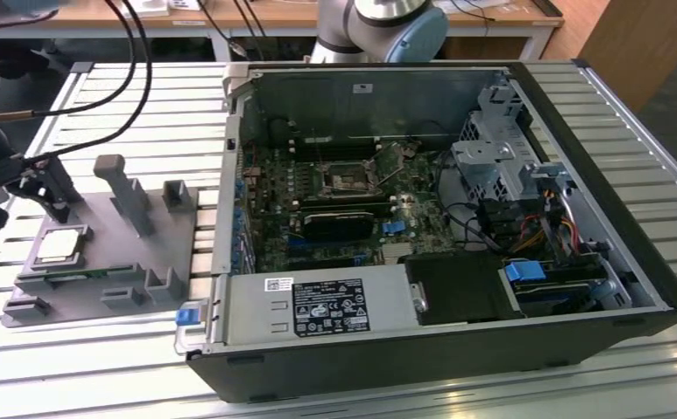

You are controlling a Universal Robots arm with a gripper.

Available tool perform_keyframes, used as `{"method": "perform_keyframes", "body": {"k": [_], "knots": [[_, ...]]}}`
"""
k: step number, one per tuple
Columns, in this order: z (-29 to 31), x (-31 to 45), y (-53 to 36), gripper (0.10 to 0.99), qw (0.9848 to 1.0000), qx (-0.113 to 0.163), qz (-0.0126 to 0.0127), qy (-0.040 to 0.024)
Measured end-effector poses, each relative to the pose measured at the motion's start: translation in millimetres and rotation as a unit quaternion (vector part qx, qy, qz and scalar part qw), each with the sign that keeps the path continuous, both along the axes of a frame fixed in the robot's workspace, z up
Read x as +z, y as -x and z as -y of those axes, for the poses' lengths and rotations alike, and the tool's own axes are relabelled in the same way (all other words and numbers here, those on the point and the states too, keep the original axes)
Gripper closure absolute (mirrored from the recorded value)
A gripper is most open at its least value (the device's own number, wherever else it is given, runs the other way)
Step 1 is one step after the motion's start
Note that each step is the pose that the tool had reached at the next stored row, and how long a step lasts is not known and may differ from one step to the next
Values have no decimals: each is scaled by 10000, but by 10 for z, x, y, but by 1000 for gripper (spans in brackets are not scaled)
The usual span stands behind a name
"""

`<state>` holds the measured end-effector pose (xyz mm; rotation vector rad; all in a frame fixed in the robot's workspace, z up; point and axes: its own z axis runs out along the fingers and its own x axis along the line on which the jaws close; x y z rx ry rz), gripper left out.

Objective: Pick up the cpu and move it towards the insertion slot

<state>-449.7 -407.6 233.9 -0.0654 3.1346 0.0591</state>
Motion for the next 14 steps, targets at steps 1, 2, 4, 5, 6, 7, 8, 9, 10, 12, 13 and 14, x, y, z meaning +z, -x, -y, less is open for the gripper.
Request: {"method": "perform_keyframes", "body": {"k": [1, 2, 4, 5, 6, 7, 8, 9, 10, 12, 13, 14], "knots": [[2, -18, 0, 325, 10000, 31, 0, 0], [5, -37, 0, 325, 10000, 65, 0, 0], [17, -70, -1, 325, 10000, 96, -1, 1], [23, -85, -1, 325, 10000, 96, -1, 1], [28, -101, -2, 325, 10000, 96, 0, 1], [31, -116, -2, 325, 10000, 96, 0, 1], [33, -132, -3, 325, 10000, 96, 0, 1], [34, -151, -5, 325, 10000, 96, 0, 1], [34, -169, -10, 325, 10000, 98, 0, 2], [35, -205, -12, 325, 10000, 100, 0, 3], [35, -222, -12, 325, 10000, 100, -1, 3], [35, -241, -13, 325, 10000, 100, 0, 3]]}}
